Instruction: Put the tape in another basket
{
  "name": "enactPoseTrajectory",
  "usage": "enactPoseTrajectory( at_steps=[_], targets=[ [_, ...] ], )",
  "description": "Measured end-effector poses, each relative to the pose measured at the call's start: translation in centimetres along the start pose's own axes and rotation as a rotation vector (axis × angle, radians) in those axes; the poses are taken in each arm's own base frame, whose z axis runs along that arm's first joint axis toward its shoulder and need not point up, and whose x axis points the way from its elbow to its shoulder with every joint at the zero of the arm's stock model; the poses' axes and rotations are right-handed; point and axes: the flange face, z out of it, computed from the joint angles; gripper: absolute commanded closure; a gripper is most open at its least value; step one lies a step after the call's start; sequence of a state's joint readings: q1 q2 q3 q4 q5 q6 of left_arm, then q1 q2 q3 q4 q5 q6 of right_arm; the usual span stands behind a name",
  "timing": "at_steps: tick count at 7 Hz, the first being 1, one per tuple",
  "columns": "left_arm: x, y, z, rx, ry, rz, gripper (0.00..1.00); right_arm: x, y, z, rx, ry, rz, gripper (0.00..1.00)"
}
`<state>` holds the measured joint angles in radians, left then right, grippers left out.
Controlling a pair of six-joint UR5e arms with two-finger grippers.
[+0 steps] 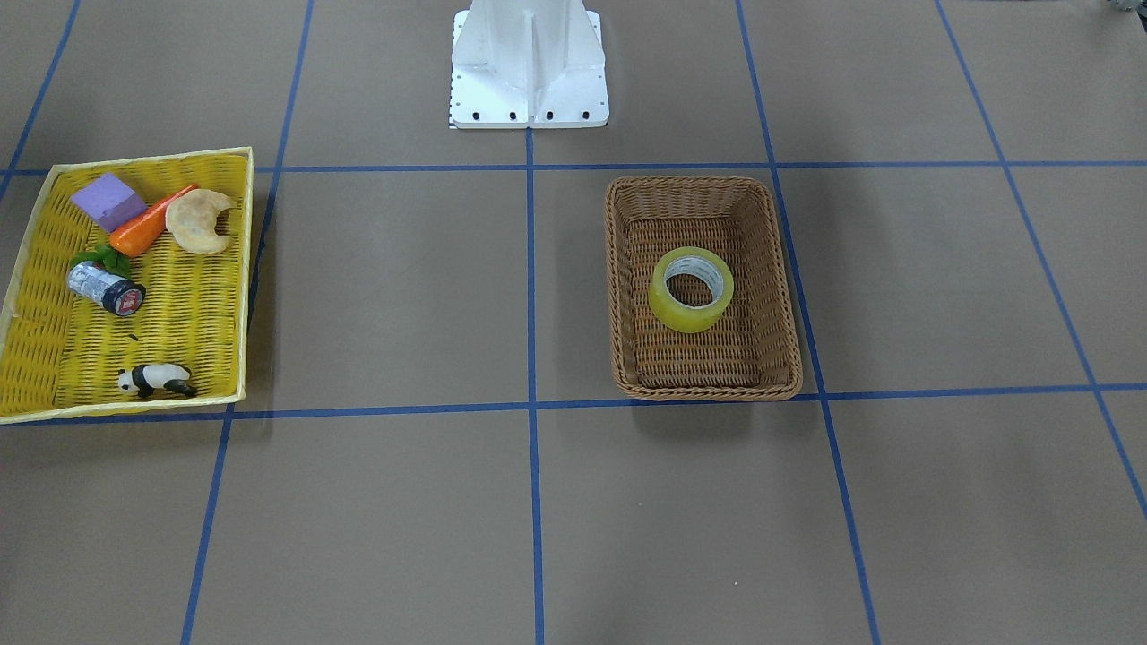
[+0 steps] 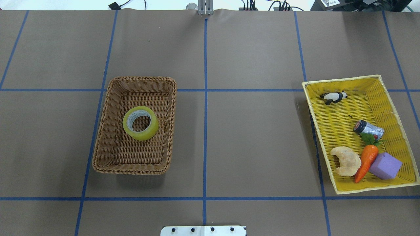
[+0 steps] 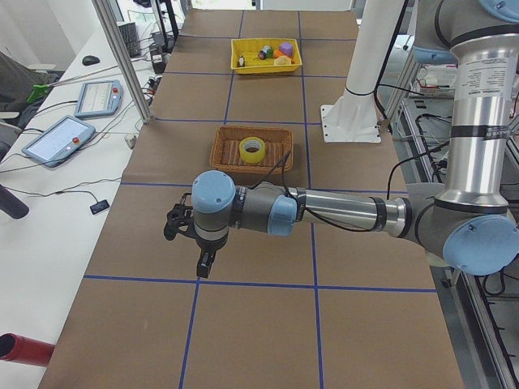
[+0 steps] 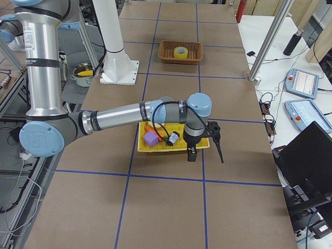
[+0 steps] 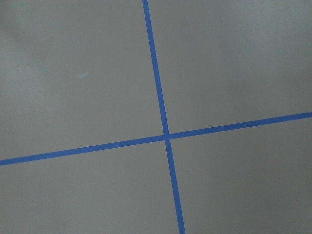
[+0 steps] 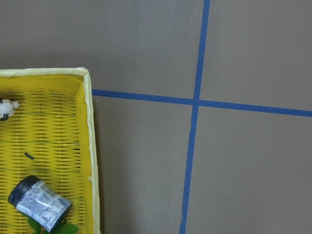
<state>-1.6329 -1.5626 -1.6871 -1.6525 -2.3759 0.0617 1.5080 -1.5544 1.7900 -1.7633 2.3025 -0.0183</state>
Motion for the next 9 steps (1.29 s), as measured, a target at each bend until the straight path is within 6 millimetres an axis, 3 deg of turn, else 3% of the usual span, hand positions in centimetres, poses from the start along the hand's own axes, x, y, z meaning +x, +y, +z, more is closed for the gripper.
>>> enactPoseTrajectory(
  at_steps=[6, 9],
  targets=[
    [-0.5, 1.2, 0.8, -0.017, 0.034, -0.017, 0.02, 0.3, 0.0, 0.4, -0.009, 0.001, 0.004, 0.0],
    [-0.1, 1.9, 0.2, -0.009, 0.029, -0.016, 0.02, 0.3, -0.1, 0.4, -0.008, 0.004, 0.002, 0.0]
  ],
)
